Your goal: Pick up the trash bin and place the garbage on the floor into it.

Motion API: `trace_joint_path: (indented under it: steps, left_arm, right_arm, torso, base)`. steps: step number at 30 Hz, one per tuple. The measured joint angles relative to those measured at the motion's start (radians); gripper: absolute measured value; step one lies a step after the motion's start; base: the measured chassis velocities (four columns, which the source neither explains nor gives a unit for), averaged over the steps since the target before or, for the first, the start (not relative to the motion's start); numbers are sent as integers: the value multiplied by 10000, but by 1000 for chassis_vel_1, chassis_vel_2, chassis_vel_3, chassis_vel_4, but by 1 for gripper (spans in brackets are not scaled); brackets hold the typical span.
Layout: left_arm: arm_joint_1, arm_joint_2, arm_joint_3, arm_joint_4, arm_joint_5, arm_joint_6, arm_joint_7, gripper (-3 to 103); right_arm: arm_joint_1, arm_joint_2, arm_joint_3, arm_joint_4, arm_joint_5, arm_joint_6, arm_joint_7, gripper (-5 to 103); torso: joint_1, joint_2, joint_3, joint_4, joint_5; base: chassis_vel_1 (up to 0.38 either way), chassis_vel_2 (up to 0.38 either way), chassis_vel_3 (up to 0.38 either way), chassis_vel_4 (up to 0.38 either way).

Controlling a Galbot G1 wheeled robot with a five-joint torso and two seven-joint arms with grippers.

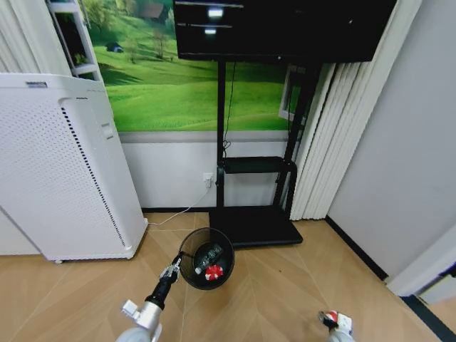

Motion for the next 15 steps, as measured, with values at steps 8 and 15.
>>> trace_joint_path:
  steps: [8, 15]
  left_arm:
    - [34, -71, -26, -57, 8, 0, 0, 7]
    - [17, -81, 4, -59, 25, 2, -21, 7]
  right_arm:
    - [324, 65, -86, -474, -153, 122, -241, 57]
    - [94, -9, -20, -187, 31, 87, -291, 30]
  torso:
    - [0, 1, 0, 0, -1]
    - [0, 1, 0, -1, 1]
  base:
    - [0, 0, 0, 0]
    - [0, 0, 0, 0]
